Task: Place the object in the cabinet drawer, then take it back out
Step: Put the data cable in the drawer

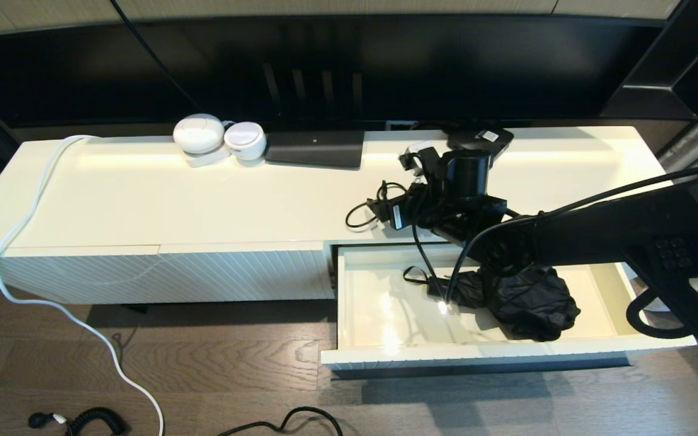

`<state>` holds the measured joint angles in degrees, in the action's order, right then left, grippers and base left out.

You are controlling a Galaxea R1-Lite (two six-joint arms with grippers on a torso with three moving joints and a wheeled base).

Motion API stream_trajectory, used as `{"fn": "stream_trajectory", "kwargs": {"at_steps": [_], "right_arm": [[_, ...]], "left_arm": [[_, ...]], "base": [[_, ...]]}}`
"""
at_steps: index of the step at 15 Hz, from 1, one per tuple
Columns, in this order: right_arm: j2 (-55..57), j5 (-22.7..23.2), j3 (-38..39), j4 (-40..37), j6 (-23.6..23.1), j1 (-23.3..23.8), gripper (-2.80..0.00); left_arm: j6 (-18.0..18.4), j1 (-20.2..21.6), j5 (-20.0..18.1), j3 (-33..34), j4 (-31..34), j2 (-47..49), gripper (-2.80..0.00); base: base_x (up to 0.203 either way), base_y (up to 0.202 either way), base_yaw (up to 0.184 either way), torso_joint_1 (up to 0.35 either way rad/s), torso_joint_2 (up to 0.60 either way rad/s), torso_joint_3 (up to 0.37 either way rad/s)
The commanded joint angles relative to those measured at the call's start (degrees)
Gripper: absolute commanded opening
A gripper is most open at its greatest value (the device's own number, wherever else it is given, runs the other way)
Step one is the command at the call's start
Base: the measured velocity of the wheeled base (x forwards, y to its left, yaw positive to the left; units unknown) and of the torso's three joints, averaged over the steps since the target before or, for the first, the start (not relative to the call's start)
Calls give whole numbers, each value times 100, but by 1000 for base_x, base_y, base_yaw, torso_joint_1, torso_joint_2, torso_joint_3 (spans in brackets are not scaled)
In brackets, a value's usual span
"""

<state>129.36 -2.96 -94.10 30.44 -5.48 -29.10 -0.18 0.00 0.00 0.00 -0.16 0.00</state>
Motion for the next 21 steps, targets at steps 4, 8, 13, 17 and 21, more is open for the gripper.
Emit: {"fn": "stream_trajectory", "kwargs": {"at_steps": [4, 8, 13, 17, 21], "right_arm": [[142, -105, -3, 232, -190, 1, 0], [282, -144, -44, 439, -217, 42, 0], [345, -205, -179, 480, -225, 71, 0], [309, -311, -204, 473, -216, 71, 0], [222, -337, -102, 421, -216, 80, 0]], "left_arm": [[1, 1, 8, 0, -2, 0, -280], [1, 0, 0, 0, -2, 0, -280], [1, 0, 9, 0, -2, 0, -280], [1, 0, 0, 9, -2, 0, -280], [1, 0, 0, 1, -2, 0, -280]], "base": [[0, 0, 0, 0, 0, 0], [0, 0, 0, 0, 0, 0], [0, 0, 0, 0, 0, 0], [0, 0, 0, 0, 0, 0], [0, 0, 0, 0, 0, 0]]}}
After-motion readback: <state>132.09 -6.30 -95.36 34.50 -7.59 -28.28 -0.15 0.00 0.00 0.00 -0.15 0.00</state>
